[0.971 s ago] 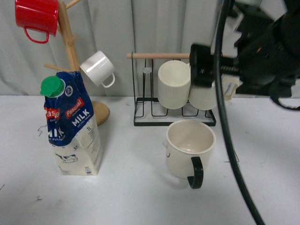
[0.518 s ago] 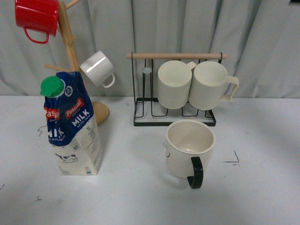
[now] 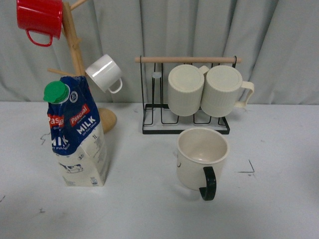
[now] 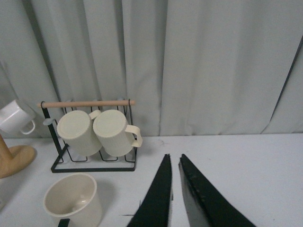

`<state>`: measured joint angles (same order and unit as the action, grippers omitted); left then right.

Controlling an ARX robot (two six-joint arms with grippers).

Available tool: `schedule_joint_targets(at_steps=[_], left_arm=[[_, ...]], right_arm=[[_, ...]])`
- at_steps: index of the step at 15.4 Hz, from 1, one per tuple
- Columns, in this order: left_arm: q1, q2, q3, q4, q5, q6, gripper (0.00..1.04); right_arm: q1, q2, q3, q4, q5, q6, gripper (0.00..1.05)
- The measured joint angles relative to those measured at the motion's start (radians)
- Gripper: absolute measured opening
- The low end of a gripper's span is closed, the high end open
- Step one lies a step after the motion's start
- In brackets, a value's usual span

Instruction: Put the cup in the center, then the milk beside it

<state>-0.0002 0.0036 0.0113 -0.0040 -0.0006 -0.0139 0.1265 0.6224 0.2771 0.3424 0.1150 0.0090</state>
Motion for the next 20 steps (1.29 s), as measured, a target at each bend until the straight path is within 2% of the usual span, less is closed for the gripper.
schedule_joint_targets(at_steps=[1, 2, 3, 5, 6, 11, 19, 20], left_arm=[[0.0, 0.0, 0.0, 0.0, 0.0, 0.0, 0.98], [0.0, 0.0, 0.0, 0.001, 0.001, 0.0, 0.98], [0.0, 0.0, 0.0, -0.002, 0.0, 0.0, 0.98], [0.0, 0.0, 0.0, 0.0, -0.001, 0.0, 0.98], [0.0, 0.0, 0.0, 0.002, 0.001, 0.0, 0.98], [-0.001, 0.0, 0.0, 0.0, 0.0, 0.0, 0.98], [-0.001, 0.0, 0.0, 0.0, 0.0, 0.0, 0.98], [-0.001, 0.0, 0.0, 0.0, 0.0, 0.0, 0.98]], right_arm=[[-0.072, -0.079, -0.122, 0.08, -0.076, -0.003, 0.05], [-0.137, -0.156, -0.214, 0.042, -0.092, -0.003, 0.02], [-0.13, -0.336, -0.266, -0.217, -0.112, -0.006, 0.02], [-0.127, -0.616, -0.262, -0.325, -0.115, -0.006, 0.02], [-0.127, -0.616, -0.266, -0.364, -0.114, -0.006, 0.02], [-0.127, -0.618, -0.266, -0.346, -0.115, -0.007, 0.02], [-0.127, -0.618, -0.266, -0.346, -0.115, -0.007, 0.99], [-0.127, -0.618, -0.266, -0.346, -0.114, -0.007, 0.98]])
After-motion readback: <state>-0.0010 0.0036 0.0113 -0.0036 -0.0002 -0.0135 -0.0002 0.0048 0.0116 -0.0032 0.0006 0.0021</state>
